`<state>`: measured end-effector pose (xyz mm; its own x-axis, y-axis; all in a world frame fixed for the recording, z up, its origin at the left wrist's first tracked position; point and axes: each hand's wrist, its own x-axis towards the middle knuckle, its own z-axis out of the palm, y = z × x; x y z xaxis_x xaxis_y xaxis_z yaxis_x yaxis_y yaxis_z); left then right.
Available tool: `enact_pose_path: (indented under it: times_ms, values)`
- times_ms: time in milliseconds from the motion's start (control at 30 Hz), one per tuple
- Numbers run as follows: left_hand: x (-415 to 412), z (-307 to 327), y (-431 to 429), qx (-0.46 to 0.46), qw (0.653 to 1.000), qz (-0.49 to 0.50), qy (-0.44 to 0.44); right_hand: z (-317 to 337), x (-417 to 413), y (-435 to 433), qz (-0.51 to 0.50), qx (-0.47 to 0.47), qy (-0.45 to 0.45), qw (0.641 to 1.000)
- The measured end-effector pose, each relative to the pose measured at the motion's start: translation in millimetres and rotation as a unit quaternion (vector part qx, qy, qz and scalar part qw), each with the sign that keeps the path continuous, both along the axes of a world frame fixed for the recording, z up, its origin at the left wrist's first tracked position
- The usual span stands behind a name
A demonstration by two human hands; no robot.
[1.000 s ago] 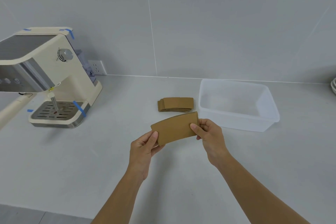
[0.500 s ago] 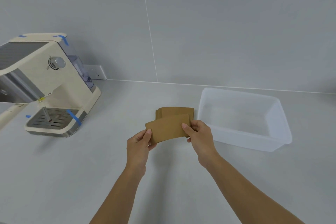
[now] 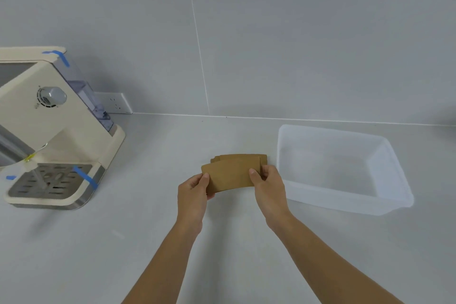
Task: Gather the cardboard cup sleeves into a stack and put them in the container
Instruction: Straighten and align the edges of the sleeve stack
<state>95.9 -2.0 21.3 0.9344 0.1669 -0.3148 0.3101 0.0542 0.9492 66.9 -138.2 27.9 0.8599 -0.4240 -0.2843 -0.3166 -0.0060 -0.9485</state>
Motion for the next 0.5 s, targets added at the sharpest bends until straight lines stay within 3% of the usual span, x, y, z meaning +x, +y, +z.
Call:
enact_pose_path:
  times_ms: [300, 500]
  values:
    - [34.4, -20.4, -2.1, 0.077, 0.994, -0.078, 0.015, -9.0, 25.3, 10.1, -0.049, -0.074, 0.027, 0.996]
    - [51.6, -28.6, -10.8, 0.121, 0.987, -0.099, 0.030, -12.8, 37.8, 9.8, -0.076, -0.053, 0.063, 0.994]
